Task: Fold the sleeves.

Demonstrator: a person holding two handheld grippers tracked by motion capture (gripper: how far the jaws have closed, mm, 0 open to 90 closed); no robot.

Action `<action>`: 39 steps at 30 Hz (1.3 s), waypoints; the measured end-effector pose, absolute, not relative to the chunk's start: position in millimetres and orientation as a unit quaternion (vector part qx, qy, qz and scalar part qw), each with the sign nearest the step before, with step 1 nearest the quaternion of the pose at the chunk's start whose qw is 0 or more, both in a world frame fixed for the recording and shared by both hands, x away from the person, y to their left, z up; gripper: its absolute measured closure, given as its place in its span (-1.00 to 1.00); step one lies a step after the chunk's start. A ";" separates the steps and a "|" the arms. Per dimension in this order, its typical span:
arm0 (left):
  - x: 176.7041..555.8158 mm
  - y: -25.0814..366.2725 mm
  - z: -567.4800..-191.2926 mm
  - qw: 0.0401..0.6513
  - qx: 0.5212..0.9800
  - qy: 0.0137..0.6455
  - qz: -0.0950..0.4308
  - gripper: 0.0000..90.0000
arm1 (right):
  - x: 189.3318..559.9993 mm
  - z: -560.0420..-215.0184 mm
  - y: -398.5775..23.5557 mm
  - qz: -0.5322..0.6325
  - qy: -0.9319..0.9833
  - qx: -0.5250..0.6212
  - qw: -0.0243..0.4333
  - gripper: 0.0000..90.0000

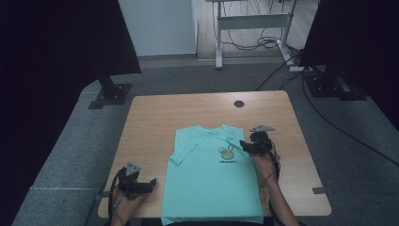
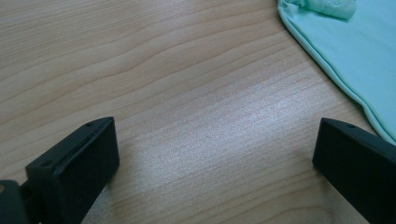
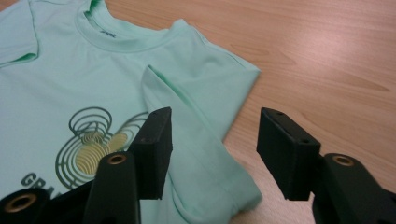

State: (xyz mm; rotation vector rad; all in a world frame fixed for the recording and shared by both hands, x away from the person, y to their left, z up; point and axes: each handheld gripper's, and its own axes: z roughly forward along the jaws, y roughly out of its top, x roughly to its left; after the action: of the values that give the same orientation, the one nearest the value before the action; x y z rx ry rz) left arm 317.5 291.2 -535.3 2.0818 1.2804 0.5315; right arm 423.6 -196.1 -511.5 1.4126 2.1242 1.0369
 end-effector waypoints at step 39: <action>317.4 291.2 -535.3 0.315 0.790 0.486 0.202 -0.98 | 387.8 -518.9 -202.4 0.397 0.755 0.487 0.187 0.89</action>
State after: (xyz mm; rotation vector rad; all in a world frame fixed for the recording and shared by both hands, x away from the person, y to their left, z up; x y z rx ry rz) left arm 317.4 291.2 -535.3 2.0823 1.2800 0.5318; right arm 387.8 -202.4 -518.9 1.3707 2.1255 1.1177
